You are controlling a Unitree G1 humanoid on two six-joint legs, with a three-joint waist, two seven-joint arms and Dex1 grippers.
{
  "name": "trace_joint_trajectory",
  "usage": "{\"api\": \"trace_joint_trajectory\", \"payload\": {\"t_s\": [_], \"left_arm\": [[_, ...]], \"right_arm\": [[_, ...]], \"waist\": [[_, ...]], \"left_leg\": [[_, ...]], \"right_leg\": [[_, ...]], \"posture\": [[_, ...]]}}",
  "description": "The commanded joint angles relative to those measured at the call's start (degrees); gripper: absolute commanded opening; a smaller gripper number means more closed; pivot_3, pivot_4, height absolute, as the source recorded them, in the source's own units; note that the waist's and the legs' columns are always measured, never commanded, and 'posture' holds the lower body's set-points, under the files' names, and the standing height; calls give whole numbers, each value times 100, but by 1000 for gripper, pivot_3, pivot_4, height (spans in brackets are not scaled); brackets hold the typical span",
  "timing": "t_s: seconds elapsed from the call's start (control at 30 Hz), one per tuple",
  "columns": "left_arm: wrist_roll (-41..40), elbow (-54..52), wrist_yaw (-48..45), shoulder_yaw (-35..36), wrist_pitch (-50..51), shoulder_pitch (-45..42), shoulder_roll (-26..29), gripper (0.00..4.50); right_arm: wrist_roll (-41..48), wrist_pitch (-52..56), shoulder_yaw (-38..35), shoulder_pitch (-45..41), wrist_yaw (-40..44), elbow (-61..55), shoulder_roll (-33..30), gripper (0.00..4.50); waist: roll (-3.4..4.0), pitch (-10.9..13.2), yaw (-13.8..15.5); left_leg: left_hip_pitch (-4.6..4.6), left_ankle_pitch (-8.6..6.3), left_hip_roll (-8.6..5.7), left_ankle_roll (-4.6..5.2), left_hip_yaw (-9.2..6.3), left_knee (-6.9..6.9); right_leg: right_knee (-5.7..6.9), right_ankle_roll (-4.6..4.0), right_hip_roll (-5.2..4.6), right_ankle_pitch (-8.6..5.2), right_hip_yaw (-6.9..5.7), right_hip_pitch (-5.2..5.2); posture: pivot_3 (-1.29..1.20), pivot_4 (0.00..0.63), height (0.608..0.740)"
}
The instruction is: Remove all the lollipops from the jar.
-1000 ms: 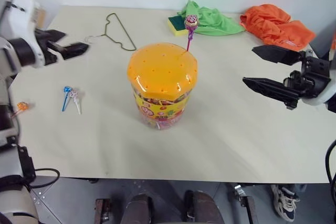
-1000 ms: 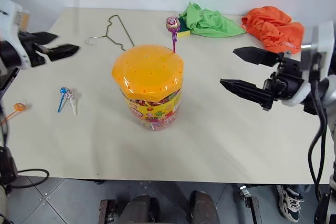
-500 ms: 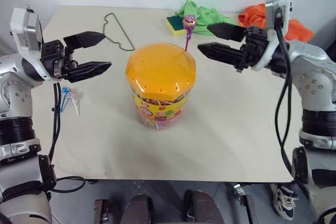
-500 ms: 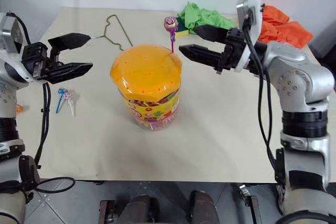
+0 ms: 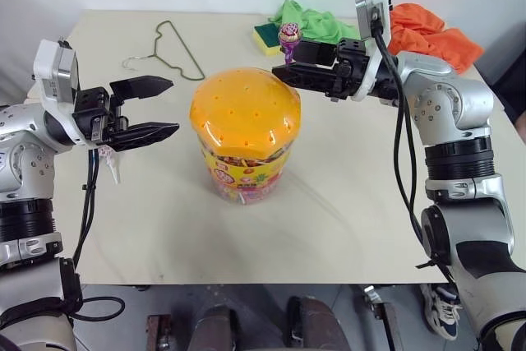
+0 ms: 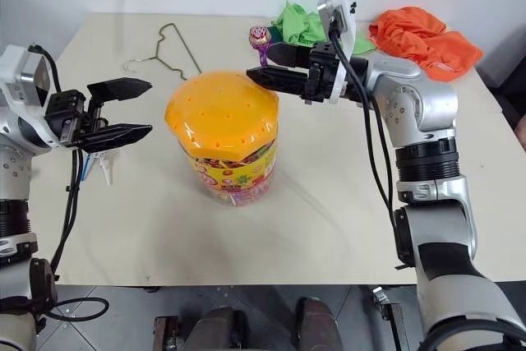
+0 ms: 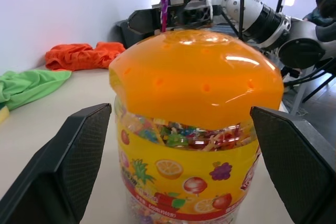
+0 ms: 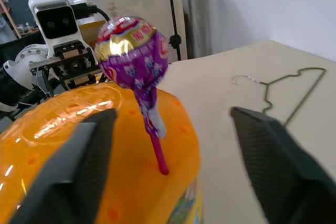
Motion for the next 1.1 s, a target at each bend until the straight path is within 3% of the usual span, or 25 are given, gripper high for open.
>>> {"api": "trace_joint_trajectory", "payload": {"t_s": [0.03,0.23,0.53,0.7,0.8,0.93,1.1], "left_arm": [[-189,-256,61,175,-12,53,59,4500],[-188,-139,51,126,-41,-50,51,4500],[-111,241,-171,-1,-98,-347,56,4500],[-40,532,-381,-82,-126,-536,124,4500],[17,709,-470,-99,-176,-626,200,4500],[-25,797,-560,-42,-146,-640,347,4500],[-43,823,-669,-10,-72,-572,560,4500]], "right_arm": [[35,-65,-211,-198,138,-136,10,2183],[35,-56,-344,-332,78,-253,-17,50],[-70,4,-831,-819,-504,-489,-431,16],[-520,1337,-742,-828,-1175,-557,-1520,16],[-736,1846,-764,-233,-1394,-861,-2199,16],[-912,2458,-814,1504,-1302,-1469,-3335,16],[-1122,2808,-1096,3159,-1629,-1720,-3726,16]], "waist": [[0,0,2],[0,0,-1],[1,1,17],[1,1,42],[1,1,36],[0,1,64],[7,4,34]], "left_leg": [[0,0,0,0,0,0],[0,0,0,0,1,0],[-1,0,0,0,0,0],[-5,0,-4,1,-7,-1],[-7,-1,-6,2,-4,-2],[-9,-4,-5,7,0,-7],[-8,-7,-5,12,21,-5]], "right_leg": [[0,0,0,0,0,0],[0,0,0,0,0,0],[0,0,0,0,0,0],[0,0,-3,0,1,0],[-2,0,-4,0,0,0],[-9,0,-4,0,-2,0],[-17,1,-9,0,2,-3]], "posture": [[0,150,740],[0,150,740],[0,150,740],[0,150,740],[0,150,740],[0,150,740],[0,150,740]]}}
